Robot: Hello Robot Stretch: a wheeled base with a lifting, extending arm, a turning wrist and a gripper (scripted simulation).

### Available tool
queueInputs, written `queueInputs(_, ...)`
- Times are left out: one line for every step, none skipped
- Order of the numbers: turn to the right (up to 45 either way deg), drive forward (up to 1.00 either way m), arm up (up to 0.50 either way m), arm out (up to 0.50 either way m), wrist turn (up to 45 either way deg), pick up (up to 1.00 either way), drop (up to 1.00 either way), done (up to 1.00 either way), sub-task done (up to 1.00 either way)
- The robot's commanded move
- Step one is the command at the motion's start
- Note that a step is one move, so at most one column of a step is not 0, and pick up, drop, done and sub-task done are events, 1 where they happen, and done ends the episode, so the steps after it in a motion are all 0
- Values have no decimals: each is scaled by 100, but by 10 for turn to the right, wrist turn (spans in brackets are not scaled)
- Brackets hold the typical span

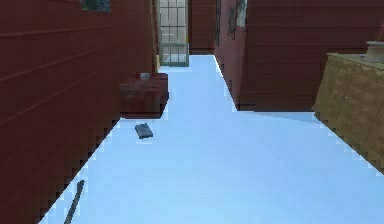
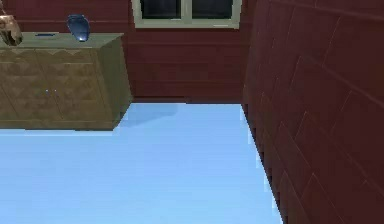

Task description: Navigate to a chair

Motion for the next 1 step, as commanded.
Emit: queueInputs(0,100,0,0,0,0,0,0,0)
